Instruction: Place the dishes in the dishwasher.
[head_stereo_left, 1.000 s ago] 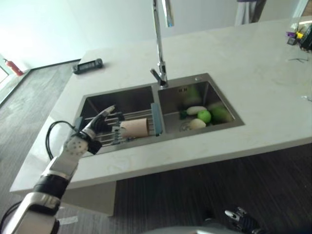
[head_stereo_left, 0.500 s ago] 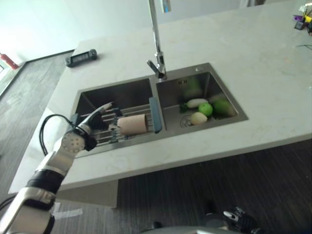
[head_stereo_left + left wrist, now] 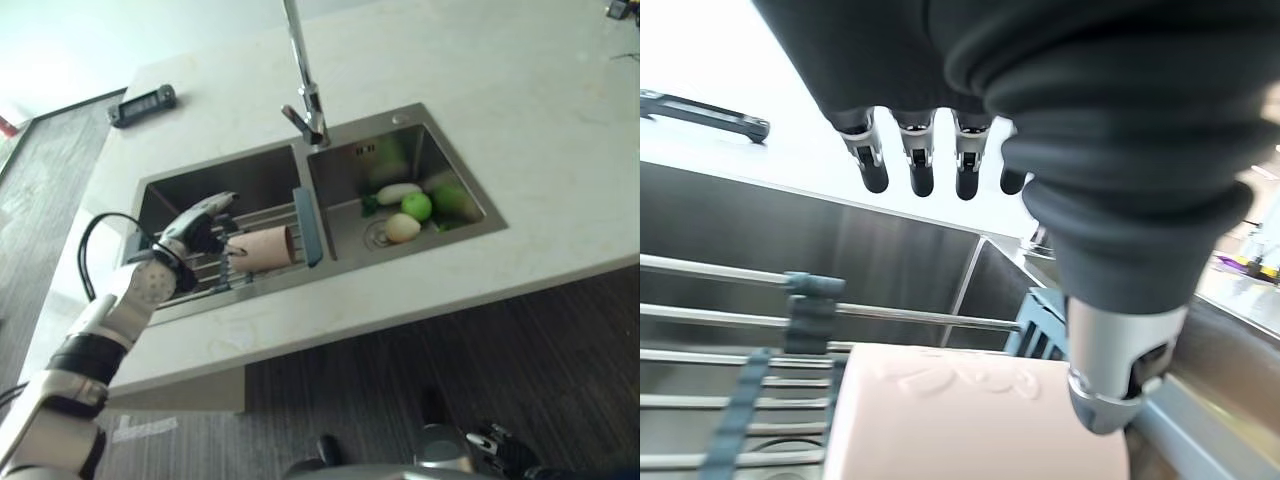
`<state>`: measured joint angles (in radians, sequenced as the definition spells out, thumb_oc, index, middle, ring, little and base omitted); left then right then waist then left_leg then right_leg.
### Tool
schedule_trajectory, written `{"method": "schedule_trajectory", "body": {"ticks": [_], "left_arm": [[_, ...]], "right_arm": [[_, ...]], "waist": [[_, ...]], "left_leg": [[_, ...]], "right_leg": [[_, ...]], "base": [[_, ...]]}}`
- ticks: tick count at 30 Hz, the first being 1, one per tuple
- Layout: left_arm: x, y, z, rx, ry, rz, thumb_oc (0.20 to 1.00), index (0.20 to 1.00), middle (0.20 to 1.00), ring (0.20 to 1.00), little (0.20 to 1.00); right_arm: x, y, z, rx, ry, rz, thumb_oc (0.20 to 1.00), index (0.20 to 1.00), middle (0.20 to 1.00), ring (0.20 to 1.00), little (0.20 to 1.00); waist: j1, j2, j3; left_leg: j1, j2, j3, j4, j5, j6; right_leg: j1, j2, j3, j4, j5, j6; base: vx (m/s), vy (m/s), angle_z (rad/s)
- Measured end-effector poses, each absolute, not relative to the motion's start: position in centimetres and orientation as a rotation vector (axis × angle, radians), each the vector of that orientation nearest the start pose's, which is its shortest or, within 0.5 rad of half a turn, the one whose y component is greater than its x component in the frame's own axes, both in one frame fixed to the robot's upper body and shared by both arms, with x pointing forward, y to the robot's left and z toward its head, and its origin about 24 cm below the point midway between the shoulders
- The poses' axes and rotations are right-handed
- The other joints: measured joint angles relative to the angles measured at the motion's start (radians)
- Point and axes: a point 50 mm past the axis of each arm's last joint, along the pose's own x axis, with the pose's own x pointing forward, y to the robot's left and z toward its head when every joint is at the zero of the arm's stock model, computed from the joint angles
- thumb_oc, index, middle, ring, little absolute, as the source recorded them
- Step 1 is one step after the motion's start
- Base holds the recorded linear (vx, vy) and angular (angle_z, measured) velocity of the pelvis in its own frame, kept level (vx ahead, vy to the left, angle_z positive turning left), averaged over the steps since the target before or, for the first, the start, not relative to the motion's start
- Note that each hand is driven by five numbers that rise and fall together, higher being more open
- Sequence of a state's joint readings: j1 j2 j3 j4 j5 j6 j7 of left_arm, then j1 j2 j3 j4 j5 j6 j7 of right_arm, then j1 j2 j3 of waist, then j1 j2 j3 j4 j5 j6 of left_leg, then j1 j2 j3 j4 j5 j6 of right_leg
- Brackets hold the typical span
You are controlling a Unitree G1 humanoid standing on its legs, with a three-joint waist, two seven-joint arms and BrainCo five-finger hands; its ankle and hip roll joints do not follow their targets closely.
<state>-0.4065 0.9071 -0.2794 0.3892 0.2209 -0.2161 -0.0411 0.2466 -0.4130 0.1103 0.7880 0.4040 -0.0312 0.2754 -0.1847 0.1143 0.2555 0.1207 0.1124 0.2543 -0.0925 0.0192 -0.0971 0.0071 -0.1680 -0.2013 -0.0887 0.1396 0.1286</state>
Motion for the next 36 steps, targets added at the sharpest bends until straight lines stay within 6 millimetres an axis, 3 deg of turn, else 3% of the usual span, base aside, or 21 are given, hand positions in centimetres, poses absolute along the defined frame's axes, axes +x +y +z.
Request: {"method": "schedule_trajectory", "body": {"ticks": [8, 13, 25, 36], "left_arm": [[32.2, 27.3, 15.5, 1.238, -0.147, -0.217, 1.000, 1.000, 1.000, 1.000, 1.000], [32.8, 26.3, 15.8, 1.277, -0.114, -0.329, 1.000, 1.000, 1.000, 1.000, 1.000], [32.8, 26.4, 15.2, 1.309, 0.003, -0.430, 1.000, 1.000, 1.000, 1.000, 1.000], [32.8, 27.2, 14.5, 1.310, 0.082, -0.410, 1.000, 1.000, 1.000, 1.000, 1.000]], "right_arm": [[10.1, -28.6, -11.3, 0.014, 0.922, -0.023, 1.000, 1.000, 1.000, 1.000, 1.000], [11.8, -28.4, -10.6, 0.007, 0.868, -0.003, 1.000, 1.000, 1.000, 1.000, 1.000], [12.3, -28.4, -10.5, 0.013, 0.855, -0.003, 1.000, 1.000, 1.000, 1.000, 1.000], [13.2, -28.1, -10.0, 0.010, 0.819, 0.014, 1.000, 1.000, 1.000, 1.000, 1.000]], "waist": [[-0.006, 0.018, 0.075], [-0.013, -0.002, 0.109], [-0.016, -0.003, 0.127], [-0.013, 0.002, 0.128]], "left_leg": [[-0.040, -0.010, 0.002, 0.005, 0.006, 0.002], [-0.049, -0.009, 0.000, 0.006, 0.009, 0.003], [-0.052, -0.010, -0.001, 0.006, 0.009, 0.003], [-0.066, -0.013, -0.002, 0.006, 0.010, 0.004]], "right_leg": [[-0.043, -0.011, 0.003, 0.000, 0.006, 0.002], [-0.050, -0.007, 0.001, 0.000, 0.011, 0.002], [-0.052, -0.012, -0.001, 0.000, 0.011, 0.003], [-0.064, -0.014, -0.003, 0.000, 0.012, 0.003]], "base": [[-0.05, 0.026, 0.00], [-0.03, -0.014, 0.01], [0.00, 0.000, 0.00], [-0.01, 0.003, 0.00]]}}
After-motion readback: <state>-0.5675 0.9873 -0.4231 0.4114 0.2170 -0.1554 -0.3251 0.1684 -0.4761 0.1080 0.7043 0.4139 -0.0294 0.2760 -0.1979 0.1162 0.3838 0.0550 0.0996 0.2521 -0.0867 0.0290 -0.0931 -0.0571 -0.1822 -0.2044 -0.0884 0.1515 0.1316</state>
